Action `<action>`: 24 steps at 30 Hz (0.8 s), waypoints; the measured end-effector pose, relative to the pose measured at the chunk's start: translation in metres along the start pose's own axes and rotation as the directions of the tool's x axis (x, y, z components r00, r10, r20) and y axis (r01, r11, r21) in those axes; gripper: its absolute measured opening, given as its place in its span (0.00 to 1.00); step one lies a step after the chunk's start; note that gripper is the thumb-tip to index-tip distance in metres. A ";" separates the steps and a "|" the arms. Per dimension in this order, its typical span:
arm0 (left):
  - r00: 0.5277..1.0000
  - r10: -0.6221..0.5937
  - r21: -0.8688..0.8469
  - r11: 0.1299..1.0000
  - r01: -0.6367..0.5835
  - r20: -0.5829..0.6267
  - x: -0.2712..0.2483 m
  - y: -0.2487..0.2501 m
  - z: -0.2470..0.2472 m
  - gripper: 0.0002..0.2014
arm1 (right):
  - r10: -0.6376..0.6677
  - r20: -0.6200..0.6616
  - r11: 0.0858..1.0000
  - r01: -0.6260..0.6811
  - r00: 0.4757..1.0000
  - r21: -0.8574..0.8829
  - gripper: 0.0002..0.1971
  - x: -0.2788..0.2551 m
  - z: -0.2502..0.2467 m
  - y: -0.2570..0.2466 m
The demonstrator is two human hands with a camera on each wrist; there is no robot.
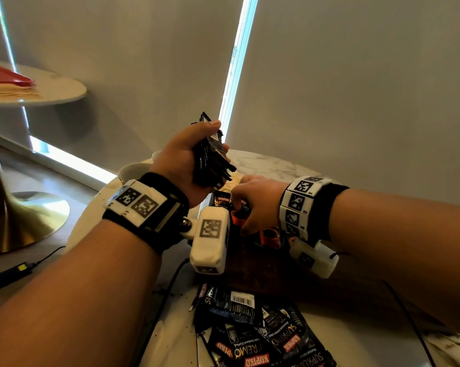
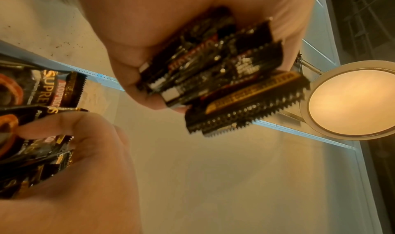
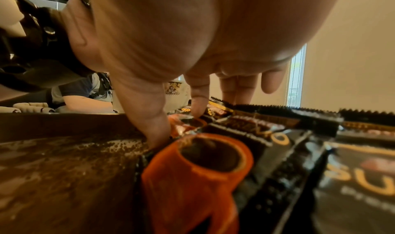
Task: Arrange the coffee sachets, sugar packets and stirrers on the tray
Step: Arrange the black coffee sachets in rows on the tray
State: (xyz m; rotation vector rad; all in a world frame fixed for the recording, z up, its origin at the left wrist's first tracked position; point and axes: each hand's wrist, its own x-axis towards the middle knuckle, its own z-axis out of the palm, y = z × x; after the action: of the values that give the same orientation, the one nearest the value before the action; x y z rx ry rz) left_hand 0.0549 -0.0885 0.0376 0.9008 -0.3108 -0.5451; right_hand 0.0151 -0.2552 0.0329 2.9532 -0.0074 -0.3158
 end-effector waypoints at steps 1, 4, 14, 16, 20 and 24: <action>1.000 -0.001 0.001 1.000 0.001 0.000 0.000 0.000 0.001 0.22 | 0.007 0.004 1.000 -0.007 1.000 0.000 0.24 0.001 0.000 0.000; 1.000 -0.007 0.007 1.000 0.007 -0.002 -0.001 0.001 0.002 0.23 | 0.020 0.018 1.000 -0.020 1.000 -0.001 0.23 0.001 0.001 0.002; 1.000 -0.013 0.005 1.000 0.013 0.008 -0.002 0.001 0.001 0.21 | 0.006 0.002 1.000 -0.006 1.000 0.012 0.22 -0.002 0.002 0.005; 1.000 -0.012 -0.001 1.000 0.013 0.017 -0.001 0.000 0.001 0.21 | 0.007 -0.015 1.000 -0.007 1.000 0.010 0.22 -0.003 0.002 0.005; 0.999 -0.013 -0.006 1.000 0.013 0.029 0.000 -0.001 0.000 0.23 | -0.015 -0.038 0.999 0.016 0.999 0.031 0.22 -0.007 -0.002 0.007; 0.999 -0.024 -0.010 1.000 0.024 0.036 0.000 -0.002 0.001 0.22 | -0.010 -0.120 0.993 0.024 0.993 0.116 0.23 -0.014 -0.009 0.014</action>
State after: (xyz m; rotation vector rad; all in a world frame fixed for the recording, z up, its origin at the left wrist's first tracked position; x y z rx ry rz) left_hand 0.0535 -0.0896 0.0363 0.8860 -0.3294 -0.5853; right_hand 0.0036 -0.2668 0.0472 3.0857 0.0156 -0.1450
